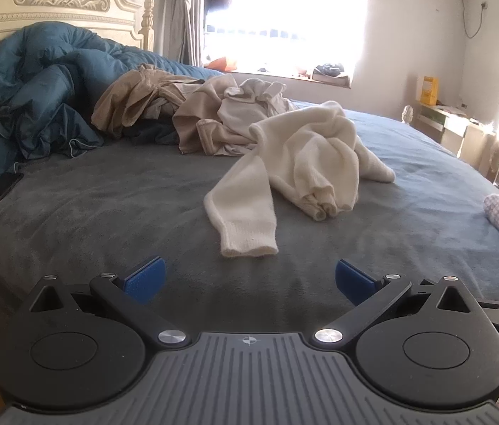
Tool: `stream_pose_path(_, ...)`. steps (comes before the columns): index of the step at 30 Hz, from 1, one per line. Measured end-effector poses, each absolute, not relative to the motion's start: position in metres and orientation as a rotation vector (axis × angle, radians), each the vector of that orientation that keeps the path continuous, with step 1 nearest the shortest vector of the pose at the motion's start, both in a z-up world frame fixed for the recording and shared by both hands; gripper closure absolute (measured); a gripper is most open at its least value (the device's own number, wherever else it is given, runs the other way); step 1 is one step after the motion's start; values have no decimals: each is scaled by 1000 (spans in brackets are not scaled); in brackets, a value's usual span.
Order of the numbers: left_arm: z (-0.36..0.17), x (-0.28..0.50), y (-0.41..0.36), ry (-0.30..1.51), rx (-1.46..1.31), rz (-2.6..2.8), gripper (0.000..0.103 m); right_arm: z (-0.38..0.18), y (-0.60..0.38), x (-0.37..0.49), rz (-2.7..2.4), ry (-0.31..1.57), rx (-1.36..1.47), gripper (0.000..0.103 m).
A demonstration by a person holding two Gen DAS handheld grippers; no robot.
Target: Fold clothes
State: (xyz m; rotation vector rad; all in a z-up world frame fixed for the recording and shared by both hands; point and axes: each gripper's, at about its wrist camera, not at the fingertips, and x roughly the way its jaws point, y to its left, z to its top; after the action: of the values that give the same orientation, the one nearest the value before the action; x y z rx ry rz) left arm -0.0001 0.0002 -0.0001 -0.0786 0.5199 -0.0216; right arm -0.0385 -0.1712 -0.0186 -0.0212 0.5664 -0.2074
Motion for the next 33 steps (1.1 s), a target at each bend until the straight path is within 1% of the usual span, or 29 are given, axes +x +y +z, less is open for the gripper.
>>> stream_pose_path(10, -2, -2, 8, 536, -65, -5, 0, -21, -170, -38, -201, 587, -26, 0)
stream_pose_path(25, -5, -4, 16, 495, -113, -28, 0, -22, -165, -37, -188, 581, -22, 0)
stream_pose_path(33, -9, -5, 11, 544, -69, -52, 0, -22, -165, -37, -192, 587, -15, 0)
